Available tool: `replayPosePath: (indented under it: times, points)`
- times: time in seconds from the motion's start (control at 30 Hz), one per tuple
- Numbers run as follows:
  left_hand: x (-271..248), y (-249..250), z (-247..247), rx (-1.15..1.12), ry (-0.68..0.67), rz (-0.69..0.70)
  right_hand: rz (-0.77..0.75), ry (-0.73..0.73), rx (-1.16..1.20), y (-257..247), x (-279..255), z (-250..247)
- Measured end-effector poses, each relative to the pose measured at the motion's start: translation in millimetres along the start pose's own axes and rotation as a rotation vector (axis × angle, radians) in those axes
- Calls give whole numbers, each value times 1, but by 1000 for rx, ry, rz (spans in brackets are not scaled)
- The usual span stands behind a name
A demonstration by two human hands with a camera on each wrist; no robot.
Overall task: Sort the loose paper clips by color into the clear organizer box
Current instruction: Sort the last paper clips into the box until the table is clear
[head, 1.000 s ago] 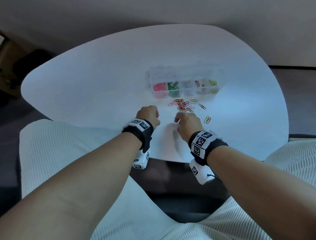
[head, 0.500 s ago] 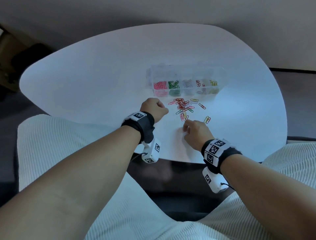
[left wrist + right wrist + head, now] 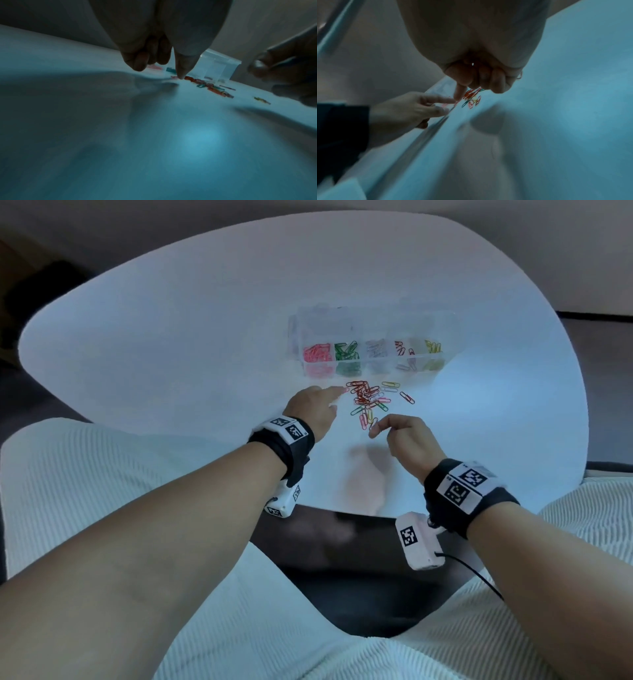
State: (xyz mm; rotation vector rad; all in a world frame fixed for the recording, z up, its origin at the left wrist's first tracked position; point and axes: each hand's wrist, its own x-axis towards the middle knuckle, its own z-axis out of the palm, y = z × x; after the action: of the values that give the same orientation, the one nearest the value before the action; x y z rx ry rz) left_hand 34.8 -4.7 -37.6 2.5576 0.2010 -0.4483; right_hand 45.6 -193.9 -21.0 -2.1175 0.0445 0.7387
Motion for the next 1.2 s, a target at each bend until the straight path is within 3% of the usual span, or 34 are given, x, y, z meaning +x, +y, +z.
replayPosePath:
  times: [0.17, 0.3, 0.5, 0.7, 1.2]
  points:
    - [-1, -9, 3, 61, 23, -8, -101, -7, -401, -4, 0, 14]
    - [0, -8, 3, 20, 84, 0, -106, -2, -539, 0, -4, 18]
    - [3, -8, 4, 73, 14, -33, -140, 41, -622, 8, -12, 20]
    - [3, -5, 0, 46, 99, -63, -139, 138, -561, 7, -6, 21]
    - [-4, 7, 3, 47, 45, -31, 33, -57, -752, -5, 4, 37]
